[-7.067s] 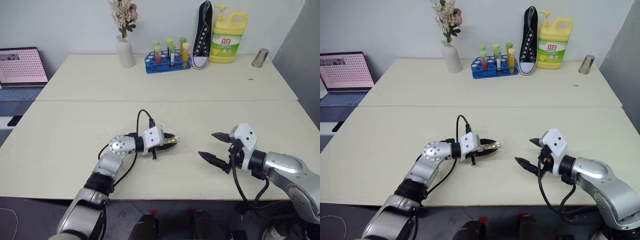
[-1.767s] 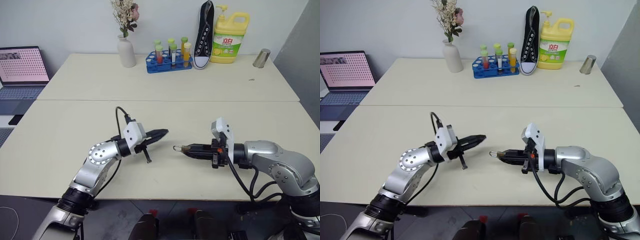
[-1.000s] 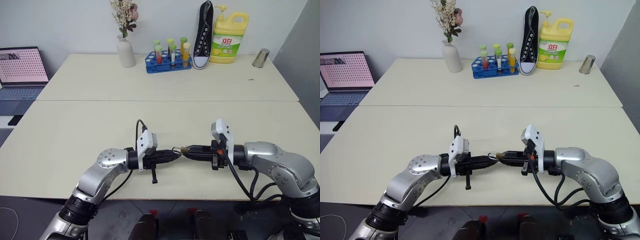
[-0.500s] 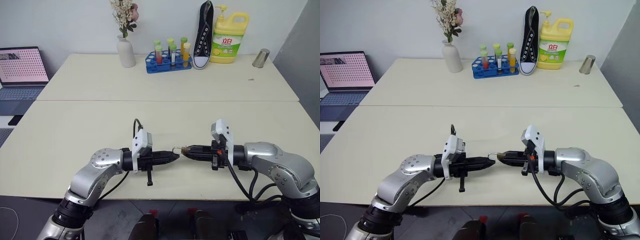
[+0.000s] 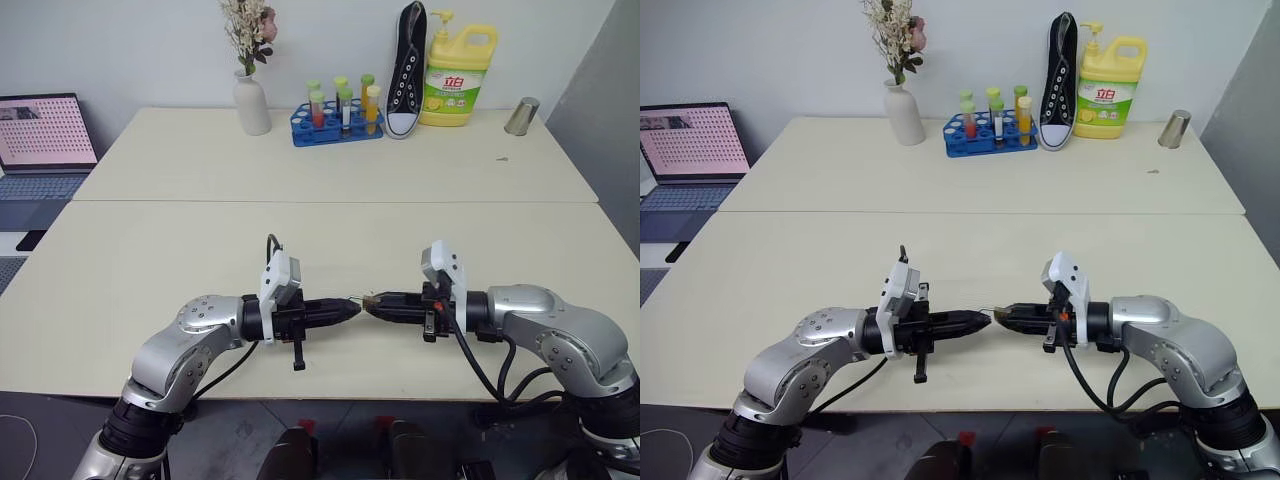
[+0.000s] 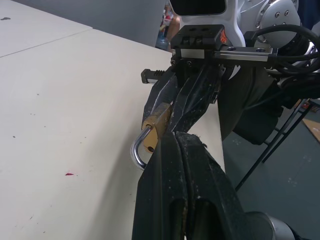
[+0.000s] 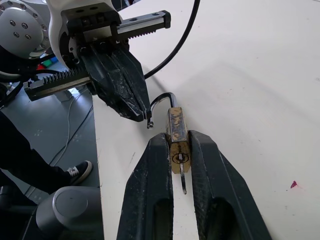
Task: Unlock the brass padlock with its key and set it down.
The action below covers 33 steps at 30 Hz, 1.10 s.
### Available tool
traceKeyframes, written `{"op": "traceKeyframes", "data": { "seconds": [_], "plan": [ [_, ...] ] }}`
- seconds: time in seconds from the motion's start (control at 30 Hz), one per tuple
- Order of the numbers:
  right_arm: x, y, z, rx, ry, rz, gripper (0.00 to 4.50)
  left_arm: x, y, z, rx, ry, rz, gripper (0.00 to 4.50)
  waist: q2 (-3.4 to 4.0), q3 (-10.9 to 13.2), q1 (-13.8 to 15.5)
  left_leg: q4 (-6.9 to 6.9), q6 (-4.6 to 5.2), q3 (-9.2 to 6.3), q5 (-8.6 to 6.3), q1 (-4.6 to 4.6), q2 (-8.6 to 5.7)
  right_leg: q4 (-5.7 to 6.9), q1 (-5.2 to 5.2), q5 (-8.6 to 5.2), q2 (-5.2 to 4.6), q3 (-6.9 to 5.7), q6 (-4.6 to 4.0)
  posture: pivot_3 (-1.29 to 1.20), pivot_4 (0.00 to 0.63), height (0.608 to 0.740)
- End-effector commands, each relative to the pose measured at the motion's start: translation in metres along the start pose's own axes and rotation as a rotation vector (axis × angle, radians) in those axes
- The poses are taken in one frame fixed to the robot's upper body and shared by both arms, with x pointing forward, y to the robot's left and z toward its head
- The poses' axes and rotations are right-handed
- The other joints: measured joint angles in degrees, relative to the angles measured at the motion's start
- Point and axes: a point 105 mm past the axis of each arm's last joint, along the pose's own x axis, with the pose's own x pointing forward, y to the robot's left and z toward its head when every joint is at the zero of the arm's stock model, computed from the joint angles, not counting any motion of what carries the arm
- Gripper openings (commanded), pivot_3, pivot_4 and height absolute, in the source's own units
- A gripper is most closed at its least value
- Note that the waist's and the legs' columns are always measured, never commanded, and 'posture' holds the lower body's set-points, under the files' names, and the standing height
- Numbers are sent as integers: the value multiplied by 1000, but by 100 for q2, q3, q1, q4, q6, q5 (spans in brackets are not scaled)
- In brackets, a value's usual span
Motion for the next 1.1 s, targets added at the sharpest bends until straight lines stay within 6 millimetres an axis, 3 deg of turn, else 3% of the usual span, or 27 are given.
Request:
{"op": "traceKeyframes", "data": {
  "seconds": [0.03, 0.23, 0.4, 0.57, 0.73, 1.1],
  "plan": [
    [0, 5, 7, -40, -26, 14, 137, -1, -1, 11, 57, -26, 5, 0, 0, 0, 1, 0, 0, 0, 0, 0, 0, 0, 0, 0, 0, 0, 0, 0, 150, 740],
    [0, 6, 6, -39, -24, 20, 137, -9, 14, 22, 25, -82, 90, 0, 0, 0, 1, 0, 0, -1, 0, 0, 1, -1, 0, 0, 0, 0, 0, 0, 150, 740],
    [0, 6, 6, -39, -25, 23, 137, -12, 25, 15, 49, -56, 155, 0, 0, 0, 2, 0, 0, 1, 0, 0, -1, -1, 0, 0, 0, 1, 0, 0, 150, 740],
    [0, 7, 7, -42, -27, 28, 137, -9, 21, -10, 109, 72, 129, 0, 0, 0, 2, 0, -1, 2, 0, 0, -1, -2, 0, 0, -1, 2, 0, 0, 150, 740],
    [0, 7, 8, -42, -29, 31, 137, -2, 11, -16, 92, 89, 67, 0, 0, 1, 9, -1, 0, -1, 0, -2, 0, -3, 0, 0, -1, 1, 0, 0, 150, 740],
    [0, 8, 7, -42, -25, 31, 137, 4, 5, -3, 63, 13, 33, 0, -1, 1, 4, -1, 0, 0, 0, -1, 0, -3, 0, 0, -2, 1, 0, 0, 150, 740]
  ]
}}
